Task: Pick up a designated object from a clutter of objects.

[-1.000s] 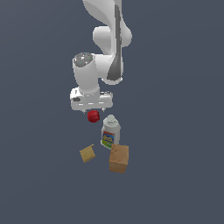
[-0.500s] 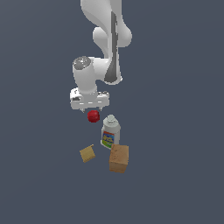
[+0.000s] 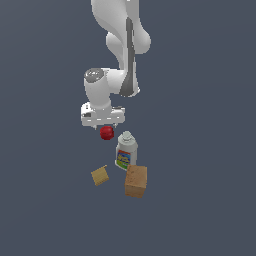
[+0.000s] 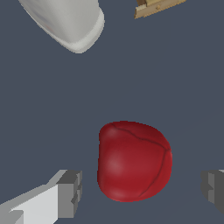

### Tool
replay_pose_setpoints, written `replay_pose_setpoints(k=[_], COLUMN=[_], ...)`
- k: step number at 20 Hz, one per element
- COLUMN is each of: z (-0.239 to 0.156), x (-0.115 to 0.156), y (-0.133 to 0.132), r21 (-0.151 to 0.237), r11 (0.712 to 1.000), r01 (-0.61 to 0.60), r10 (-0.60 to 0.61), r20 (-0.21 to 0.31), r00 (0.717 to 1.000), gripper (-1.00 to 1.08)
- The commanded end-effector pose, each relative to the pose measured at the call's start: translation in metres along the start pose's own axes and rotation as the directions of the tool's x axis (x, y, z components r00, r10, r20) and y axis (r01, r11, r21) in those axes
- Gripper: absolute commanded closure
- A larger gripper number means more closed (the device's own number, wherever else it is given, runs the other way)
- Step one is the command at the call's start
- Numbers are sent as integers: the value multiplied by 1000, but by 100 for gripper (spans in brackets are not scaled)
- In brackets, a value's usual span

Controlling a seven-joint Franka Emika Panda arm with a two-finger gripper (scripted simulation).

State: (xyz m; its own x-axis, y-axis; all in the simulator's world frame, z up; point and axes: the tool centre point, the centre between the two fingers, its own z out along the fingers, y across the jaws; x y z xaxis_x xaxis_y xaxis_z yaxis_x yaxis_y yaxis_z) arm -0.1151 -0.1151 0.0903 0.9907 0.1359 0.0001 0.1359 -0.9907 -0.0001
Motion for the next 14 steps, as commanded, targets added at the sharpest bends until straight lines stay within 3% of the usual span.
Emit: replay_pose_setpoints(k=[1,12,13,14], z=[9,37,37,37], x=[-1,-2,-2,-2], y=[0,0,0,0], r21=[0,-1,-1,-1], r11=[1000,1000,1000,1000], r01=[0,1,1,1], r10=[0,-1,-1,-1], r20=[1,1,1,1], r00=[1000,1000,1000,1000], gripper=[-92,-92,108,108])
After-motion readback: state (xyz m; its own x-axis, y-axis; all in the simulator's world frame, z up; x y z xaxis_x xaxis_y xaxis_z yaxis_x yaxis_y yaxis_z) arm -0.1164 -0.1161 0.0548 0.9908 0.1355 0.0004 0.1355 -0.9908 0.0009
